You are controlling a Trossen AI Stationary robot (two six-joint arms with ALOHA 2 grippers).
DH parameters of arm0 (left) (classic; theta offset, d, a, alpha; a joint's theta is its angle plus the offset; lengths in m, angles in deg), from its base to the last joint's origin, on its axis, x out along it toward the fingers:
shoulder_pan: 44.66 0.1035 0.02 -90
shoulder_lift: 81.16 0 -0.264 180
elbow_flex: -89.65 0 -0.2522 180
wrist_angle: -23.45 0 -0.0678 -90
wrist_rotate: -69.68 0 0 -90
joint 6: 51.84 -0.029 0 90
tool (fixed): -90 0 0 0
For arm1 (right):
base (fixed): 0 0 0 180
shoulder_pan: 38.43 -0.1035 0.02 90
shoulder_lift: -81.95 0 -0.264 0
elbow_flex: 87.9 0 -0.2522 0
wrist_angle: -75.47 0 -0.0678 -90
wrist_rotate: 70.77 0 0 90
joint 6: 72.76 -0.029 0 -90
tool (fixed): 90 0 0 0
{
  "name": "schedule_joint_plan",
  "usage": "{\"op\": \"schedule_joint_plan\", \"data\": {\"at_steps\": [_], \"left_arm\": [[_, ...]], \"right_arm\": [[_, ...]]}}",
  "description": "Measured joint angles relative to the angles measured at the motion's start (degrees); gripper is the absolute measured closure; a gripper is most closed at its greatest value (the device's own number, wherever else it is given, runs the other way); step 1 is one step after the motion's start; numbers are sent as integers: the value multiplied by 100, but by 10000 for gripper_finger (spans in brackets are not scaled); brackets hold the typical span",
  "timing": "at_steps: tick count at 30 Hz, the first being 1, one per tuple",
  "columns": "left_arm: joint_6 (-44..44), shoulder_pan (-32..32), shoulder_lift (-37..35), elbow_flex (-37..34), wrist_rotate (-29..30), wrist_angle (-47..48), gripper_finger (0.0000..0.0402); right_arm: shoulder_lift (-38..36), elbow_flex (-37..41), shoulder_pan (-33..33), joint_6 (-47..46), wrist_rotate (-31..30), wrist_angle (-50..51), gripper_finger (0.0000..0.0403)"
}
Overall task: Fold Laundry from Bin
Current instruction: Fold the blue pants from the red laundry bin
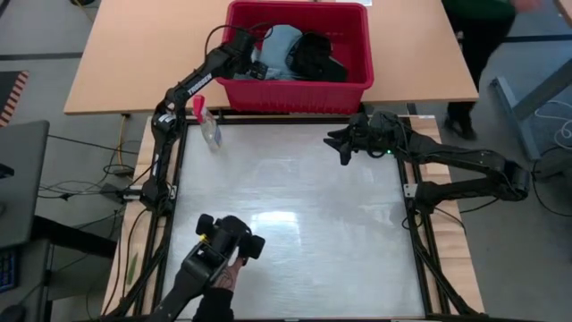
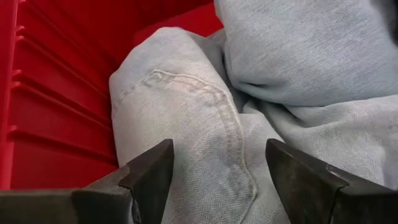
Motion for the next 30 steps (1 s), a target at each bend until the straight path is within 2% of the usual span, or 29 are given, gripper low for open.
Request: {"op": "schedule_joint_plan", "data": {"at_steps": [3, 5, 11, 15, 20, 22, 30], "left_arm": [[-22, 37, -2, 0, -40, 17, 179], [-63, 51, -2, 0, -65, 66, 215], [-241, 56, -2, 0, -91, 9, 379], [-185, 81, 2, 185, -180, 5, 396], [-175, 79, -9, 1021, -435, -169, 399], [-73, 60, -325, 864, -695, -877, 400], [942, 63, -1508, 807, -1483, -2330, 401]], "right_arm": [[0, 0, 0, 0, 0, 0, 216], [0, 0, 0, 0, 0, -2, 216], [-5, 0, 0, 4, 137, 0, 216], [-75, 0, 0, 12, 206, 3, 216], [-281, 0, 9, 80, 306, -2, 216], [-399, 0, 8, 204, 304, -6, 216], [-655, 0, 11, 459, 302, -333, 216]]}}
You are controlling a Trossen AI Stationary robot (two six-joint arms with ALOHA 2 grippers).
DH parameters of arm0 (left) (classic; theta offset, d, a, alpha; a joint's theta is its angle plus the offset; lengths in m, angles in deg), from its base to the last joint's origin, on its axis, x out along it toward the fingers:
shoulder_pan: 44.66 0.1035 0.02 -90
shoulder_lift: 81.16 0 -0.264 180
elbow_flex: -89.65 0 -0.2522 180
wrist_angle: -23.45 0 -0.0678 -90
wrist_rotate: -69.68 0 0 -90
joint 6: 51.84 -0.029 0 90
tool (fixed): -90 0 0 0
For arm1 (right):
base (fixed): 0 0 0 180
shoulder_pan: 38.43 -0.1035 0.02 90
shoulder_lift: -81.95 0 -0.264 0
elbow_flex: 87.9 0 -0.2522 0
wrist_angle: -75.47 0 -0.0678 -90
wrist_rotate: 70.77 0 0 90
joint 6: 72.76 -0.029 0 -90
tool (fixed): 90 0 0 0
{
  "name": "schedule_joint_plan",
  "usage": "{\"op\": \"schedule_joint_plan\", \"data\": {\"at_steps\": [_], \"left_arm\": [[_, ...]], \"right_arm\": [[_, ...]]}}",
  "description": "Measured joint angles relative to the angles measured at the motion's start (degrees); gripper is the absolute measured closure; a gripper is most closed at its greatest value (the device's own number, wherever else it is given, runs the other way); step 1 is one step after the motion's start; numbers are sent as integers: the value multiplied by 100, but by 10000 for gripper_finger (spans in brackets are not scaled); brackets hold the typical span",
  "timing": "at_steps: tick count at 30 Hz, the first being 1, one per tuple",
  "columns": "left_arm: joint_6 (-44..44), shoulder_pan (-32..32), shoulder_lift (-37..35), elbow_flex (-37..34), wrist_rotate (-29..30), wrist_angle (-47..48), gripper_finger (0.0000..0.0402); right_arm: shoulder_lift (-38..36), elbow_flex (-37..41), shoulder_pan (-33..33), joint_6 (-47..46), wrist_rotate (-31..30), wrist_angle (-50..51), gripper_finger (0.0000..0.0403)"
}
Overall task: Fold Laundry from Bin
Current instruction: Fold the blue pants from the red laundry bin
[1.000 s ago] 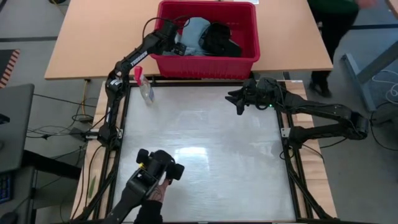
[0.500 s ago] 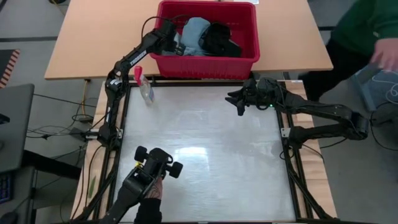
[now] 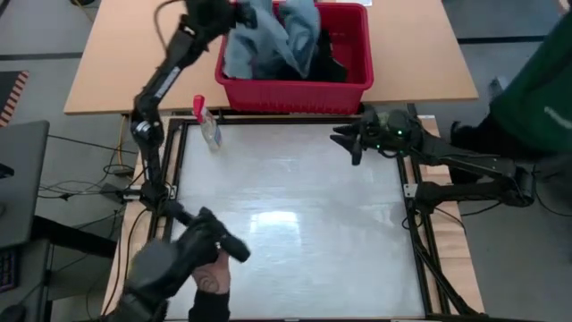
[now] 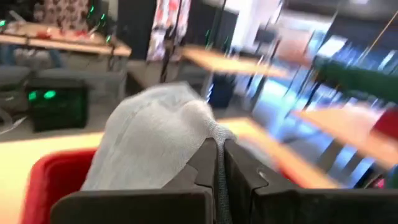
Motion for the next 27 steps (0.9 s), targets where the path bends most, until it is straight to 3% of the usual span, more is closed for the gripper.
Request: {"op": "schedule_joint_plan", "data": {"at_steps": [5, 11, 16, 24, 27], "left_arm": [[739, 8, -332, -9, -418, -481, 401], [1980, 8, -575, -9, -1372, -1017, 401], [2770, -52, -604, 53, -2407, -2312, 401], [4044, -251, -974, 231, -4091, -4646, 401], [4350, -451, -1208, 236, -4693, -4761, 401]], "right_arm": [[37, 0, 0, 53, 0, -454, 216], [109, 0, -20, 55, 145, -1126, 216], [87, -127, -10, 142, 445, -1726, 216], [86, -1497, -348, 1241, 744, -364, 216], [85, -2103, -421, 1366, 742, 219, 216]]}}
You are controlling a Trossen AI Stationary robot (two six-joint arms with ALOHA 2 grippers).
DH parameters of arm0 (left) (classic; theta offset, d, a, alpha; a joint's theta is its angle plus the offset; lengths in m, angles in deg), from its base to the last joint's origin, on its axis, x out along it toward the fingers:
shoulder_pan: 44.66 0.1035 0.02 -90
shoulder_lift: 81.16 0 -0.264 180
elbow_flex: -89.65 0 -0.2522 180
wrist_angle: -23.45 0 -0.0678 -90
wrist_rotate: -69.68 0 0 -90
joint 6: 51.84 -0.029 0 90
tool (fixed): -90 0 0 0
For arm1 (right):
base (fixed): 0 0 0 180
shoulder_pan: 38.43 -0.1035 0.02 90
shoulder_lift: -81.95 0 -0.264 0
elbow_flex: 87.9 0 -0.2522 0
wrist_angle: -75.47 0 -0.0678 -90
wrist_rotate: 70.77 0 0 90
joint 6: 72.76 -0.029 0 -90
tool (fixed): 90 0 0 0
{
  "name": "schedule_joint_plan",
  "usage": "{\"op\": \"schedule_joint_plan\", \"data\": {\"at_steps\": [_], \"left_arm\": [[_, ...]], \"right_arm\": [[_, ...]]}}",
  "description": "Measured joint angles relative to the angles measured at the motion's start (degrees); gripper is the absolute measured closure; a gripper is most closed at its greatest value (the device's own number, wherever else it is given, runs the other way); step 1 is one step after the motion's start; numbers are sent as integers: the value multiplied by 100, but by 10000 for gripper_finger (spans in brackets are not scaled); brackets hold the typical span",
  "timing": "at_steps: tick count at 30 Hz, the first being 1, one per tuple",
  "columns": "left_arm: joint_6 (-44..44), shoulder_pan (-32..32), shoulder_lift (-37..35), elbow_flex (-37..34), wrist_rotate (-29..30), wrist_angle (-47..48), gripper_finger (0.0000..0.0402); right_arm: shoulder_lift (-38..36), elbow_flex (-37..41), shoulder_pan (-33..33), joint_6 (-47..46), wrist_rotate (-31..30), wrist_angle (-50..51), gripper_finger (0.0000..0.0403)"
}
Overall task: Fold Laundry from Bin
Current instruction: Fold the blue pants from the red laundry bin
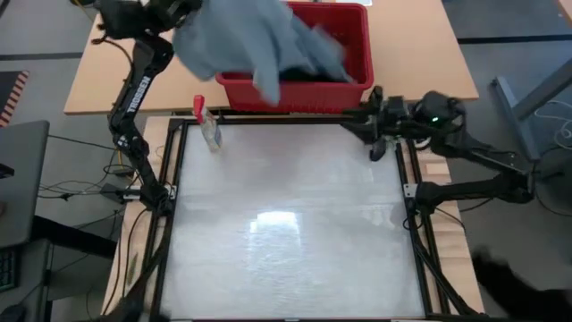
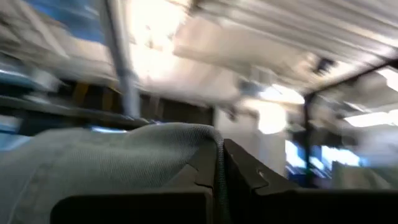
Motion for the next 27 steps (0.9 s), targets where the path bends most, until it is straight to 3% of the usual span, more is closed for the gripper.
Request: {"op": "schedule_joint_plan", "data": {"at_steps": [4, 10, 13, 16, 18, 20, 23, 25, 27], "left_arm": [[24, -535, -337, -4, -1106, 116, 401], [-228, -1923, -548, 0, -3087, 1053, 401], [-987, -2738, -538, -2, -3328, 2251, 401], [-2427, -3295, -532, -2, -3178, 3863, 401], [-3671, -3494, -536, 0, -2700, 5224, 401], [-4990, -3648, -536, 0, -1754, 6812, 401], [-6371, -3921, -517, -5, 860, 8970, 401], [-6588, -4201, -400, -9, 2878, 10018, 401], [-6591, -4461, -200, -9, 4447, 10833, 401]], "right_arm": [[4, -646, -25, -4, -7, 745, 216], [4, -1033, -181, -8, -7, 1480, 216], [9, -1053, -247, -8, -9, 1841, 216], [9, -1053, -294, -10, -13, 2149, 216], [9, -1056, -321, -14, -12, 2295, 216], [9, -1056, -353, -22, -12, 2418, 216], [9, -1056, -388, -58, -12, 2522, 216], [9, -1060, -388, -149, -12, 2597, 216], [36, -1060, -388, -161, -12, 2742, 216]]}}
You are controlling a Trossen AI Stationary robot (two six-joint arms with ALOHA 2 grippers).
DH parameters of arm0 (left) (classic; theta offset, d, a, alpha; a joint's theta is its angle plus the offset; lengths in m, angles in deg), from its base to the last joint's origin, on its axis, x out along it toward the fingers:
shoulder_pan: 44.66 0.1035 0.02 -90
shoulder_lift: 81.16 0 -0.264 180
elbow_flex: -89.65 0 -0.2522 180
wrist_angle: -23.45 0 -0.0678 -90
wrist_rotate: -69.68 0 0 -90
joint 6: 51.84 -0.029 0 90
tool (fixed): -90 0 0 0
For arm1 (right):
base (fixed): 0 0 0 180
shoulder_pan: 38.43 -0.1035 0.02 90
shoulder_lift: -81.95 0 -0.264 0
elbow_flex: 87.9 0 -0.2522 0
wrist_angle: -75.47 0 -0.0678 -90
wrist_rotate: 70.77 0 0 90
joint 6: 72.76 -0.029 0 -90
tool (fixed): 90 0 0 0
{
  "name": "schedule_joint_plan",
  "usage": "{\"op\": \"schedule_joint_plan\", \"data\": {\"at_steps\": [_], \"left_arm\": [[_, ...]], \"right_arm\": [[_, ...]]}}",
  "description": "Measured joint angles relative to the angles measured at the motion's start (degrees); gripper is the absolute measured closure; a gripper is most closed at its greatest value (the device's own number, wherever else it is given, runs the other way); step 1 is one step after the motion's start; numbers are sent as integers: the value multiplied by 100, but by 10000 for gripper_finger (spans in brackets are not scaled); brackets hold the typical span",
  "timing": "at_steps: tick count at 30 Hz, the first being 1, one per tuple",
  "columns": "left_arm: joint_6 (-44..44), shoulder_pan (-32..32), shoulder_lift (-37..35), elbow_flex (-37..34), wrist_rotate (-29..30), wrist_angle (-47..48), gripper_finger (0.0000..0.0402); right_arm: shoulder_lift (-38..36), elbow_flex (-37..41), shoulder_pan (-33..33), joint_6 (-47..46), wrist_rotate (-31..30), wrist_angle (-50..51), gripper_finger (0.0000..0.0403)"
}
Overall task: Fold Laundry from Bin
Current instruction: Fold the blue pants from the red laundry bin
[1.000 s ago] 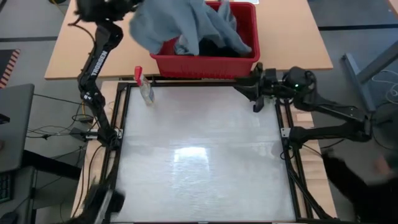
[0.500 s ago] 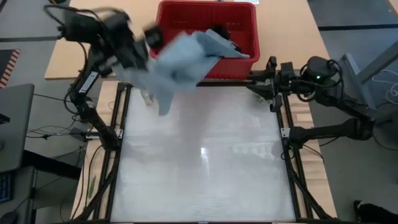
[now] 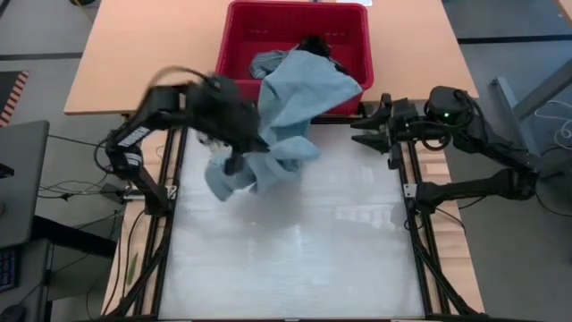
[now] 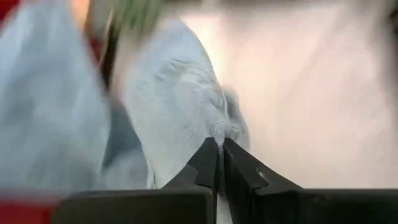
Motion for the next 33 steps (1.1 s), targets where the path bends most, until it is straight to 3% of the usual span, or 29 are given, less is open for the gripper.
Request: {"op": "schedule_joint_plan", "data": {"at_steps": [1, 3, 10, 13, 17, 23, 27, 30, 33], "left_arm": [[73, -115, 138, 0, 481, 313, 401], [205, -286, 421, -2, 901, 710, 401], [92, -821, 1234, -2, 1105, 937, 401], [-18, -1062, 1312, -2, 1536, 959, 401], [-113, -1240, 1265, -194, 1328, 955, 401], [-37, -1284, 487, -1559, 263, 832, 366], [117, -1406, -195, -3034, -507, -148, 327], [325, -1503, -898, -3941, -603, -879, 300], [597, -1574, -1540, -4812, -328, -1293, 283]], "right_arm": [[31, 0, -1, 2, 0, 66, 216], [96, 0, -6, 2, 0, 222, 216], [487, 0, -34, -40, 0, 551, 216], [749, -2, -241, -144, -4, 960, 216], [1204, 0, -576, -393, -183, 1461, 216], [1905, 0, -1133, -779, -1154, 987, 216], [2411, 2, -1494, -1208, -1286, 627, 216], [2676, 7, -1774, -1522, -1445, 415, 216], [2866, 4, -2046, -1803, -1788, 331, 216]]}}
